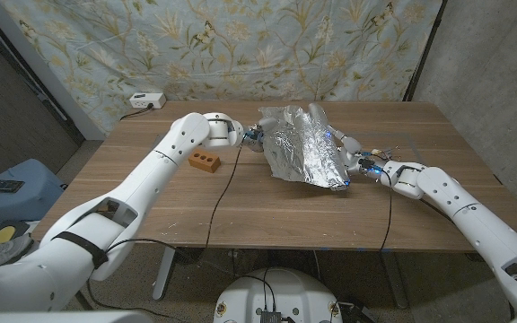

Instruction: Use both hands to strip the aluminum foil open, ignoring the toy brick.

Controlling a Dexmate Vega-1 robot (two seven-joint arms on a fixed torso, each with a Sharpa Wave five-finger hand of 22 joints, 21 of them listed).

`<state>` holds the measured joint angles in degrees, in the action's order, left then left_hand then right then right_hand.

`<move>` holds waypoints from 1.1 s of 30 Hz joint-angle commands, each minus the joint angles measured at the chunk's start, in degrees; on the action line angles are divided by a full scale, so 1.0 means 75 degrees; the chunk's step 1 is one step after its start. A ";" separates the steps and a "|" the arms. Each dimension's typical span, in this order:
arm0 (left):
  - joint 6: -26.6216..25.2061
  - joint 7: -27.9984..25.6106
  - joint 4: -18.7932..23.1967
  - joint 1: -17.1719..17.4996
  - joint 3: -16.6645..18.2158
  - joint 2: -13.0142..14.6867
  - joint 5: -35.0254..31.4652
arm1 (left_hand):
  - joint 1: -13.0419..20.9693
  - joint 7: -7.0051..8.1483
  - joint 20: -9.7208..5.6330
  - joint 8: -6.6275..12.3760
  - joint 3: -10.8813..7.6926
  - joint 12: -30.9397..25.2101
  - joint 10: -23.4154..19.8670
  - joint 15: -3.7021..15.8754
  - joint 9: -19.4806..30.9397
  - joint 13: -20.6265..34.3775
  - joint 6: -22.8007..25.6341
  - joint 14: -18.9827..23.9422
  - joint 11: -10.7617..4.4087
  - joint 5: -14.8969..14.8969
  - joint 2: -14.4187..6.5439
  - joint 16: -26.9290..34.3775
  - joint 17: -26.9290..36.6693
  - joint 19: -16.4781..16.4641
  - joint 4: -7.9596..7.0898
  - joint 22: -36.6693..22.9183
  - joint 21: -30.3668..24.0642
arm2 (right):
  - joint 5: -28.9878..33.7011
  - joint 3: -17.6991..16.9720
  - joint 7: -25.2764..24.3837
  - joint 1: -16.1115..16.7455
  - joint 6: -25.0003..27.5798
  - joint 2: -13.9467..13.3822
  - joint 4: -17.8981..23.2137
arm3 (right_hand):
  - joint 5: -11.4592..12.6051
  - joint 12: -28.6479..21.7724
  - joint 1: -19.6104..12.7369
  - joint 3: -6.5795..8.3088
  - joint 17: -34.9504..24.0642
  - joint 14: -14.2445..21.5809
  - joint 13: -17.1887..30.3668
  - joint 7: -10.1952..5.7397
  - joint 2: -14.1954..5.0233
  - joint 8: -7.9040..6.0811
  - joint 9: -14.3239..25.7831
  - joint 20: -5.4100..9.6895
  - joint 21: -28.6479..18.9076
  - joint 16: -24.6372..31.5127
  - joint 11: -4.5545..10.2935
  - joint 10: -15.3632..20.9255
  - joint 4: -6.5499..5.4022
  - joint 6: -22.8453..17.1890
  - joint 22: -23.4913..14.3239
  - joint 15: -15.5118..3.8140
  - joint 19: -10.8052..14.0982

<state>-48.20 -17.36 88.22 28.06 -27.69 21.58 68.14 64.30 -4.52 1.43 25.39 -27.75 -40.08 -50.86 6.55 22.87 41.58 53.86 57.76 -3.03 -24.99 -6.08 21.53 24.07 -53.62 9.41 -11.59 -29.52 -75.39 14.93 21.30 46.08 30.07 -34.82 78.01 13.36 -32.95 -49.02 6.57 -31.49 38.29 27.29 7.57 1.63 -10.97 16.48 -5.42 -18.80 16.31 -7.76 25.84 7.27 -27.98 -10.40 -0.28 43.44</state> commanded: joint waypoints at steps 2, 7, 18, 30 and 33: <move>-0.0065 0.0026 0.0203 0.0065 0.0077 0.0198 0.0128 | 0.0037 -0.0026 -0.0057 0.0035 -0.0050 0.0007 -0.0263 0.0016 0.0084 0.0043 0.0090 0.0107 -0.0170 0.0024 0.0047 -0.0027 0.0049 -0.0010 0.0004 -0.0035 -0.0096 | -0.0025 -0.0095 0.0006 0.0049 -0.0122 0.0087 -0.0075 | 0.0050 0.0022 -0.0125 0.0007 -0.0030 0.0005 0.0038 0.0012 -0.0015 -0.0036 -0.0008 -0.0012 0.0041 0.0028 0.0005 0.0024 0.0041 0.0045 -0.0011 0.0019 0.0024; -0.0078 0.0039 0.0254 0.0058 0.0081 0.0265 0.0156 | 0.0032 -0.0021 -0.0064 0.0036 -0.0059 0.0013 -0.0262 0.0008 0.0082 0.0062 0.0095 0.0124 -0.0198 0.0026 0.0054 -0.0034 0.0059 -0.0003 0.0004 -0.0034 -0.0117 | -0.0035 -0.0145 0.0058 0.0090 -0.0212 0.0119 -0.0091 | 0.0071 0.0036 -0.0134 -0.0007 -0.0046 0.0005 0.0051 0.0001 -0.0017 -0.0055 -0.0031 -0.0017 0.0057 0.0033 0.0018 0.0021 0.0035 0.0034 -0.0012 0.0014 0.0033; -0.0094 0.0122 0.0355 0.0038 0.0058 0.0385 0.0192 | 0.0034 -0.0002 -0.0060 0.0036 -0.0074 0.0022 -0.0264 0.0013 0.0083 0.0105 0.0094 0.0120 -0.0180 0.0031 0.0054 -0.0050 0.0097 0.0016 0.0006 -0.0032 -0.0160 | -0.0054 -0.0241 0.0080 0.0160 -0.0322 0.0126 -0.0116 | 0.0109 0.0053 -0.0181 -0.0015 -0.0077 -0.0006 0.0075 -0.0045 -0.0046 -0.0080 -0.0073 0.0017 0.0080 0.0040 0.0056 0.0044 0.0035 0.0024 -0.0015 0.0008 0.0070; -0.0106 0.0190 0.0437 -0.0079 -0.0032 0.0478 0.0077 | 0.0029 -0.0023 -0.0059 0.0031 -0.0087 0.0049 -0.0268 0.0015 0.0080 0.0126 0.0089 0.0122 -0.0160 0.0041 0.0062 -0.0067 0.0138 0.0046 0.0007 -0.0030 -0.0208 | -0.0036 -0.0271 0.0345 0.0146 -0.0552 0.0300 -0.0349 | 0.0147 0.0045 -0.0345 0.0002 -0.0157 0.0037 0.0100 -0.0201 -0.0109 -0.0173 -0.0117 0.0121 0.0114 0.0113 0.0176 0.0146 0.0077 -0.0191 -0.0021 -0.0145 0.0093; -0.0118 0.0194 0.0455 -0.0123 -0.0044 0.0498 0.0045 | 0.0033 -0.0022 -0.0062 0.0031 -0.0093 0.0049 -0.0260 0.0019 0.0086 0.0149 0.0082 0.0129 -0.0159 0.0042 0.0062 -0.0070 0.0148 0.0048 0.0009 -0.0029 -0.0224 | -0.0048 -0.0292 0.0433 0.0140 -0.0618 0.0362 -0.0436 | 0.0152 0.0044 -0.0387 0.0005 -0.0170 0.0050 0.0094 -0.0222 -0.0119 -0.0190 -0.0125 0.0125 0.0120 0.0131 0.0208 0.0181 0.0089 -0.0237 -0.0022 -0.0168 0.0097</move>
<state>-48.95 -16.39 91.10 27.96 -27.57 24.69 69.12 64.30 -4.54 1.12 25.35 -27.98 -39.99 -51.32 6.74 22.87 42.41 53.88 58.15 -3.18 -24.77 -6.08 21.13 24.86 -53.31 9.65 -11.58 -30.83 -75.72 13.16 22.83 47.07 26.92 -33.20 76.27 14.21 -32.55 -51.22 6.75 -32.55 38.52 27.80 6.23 0.65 -12.12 15.41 -4.89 -17.96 16.83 -6.60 27.00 7.45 -29.17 -10.40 -1.12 43.97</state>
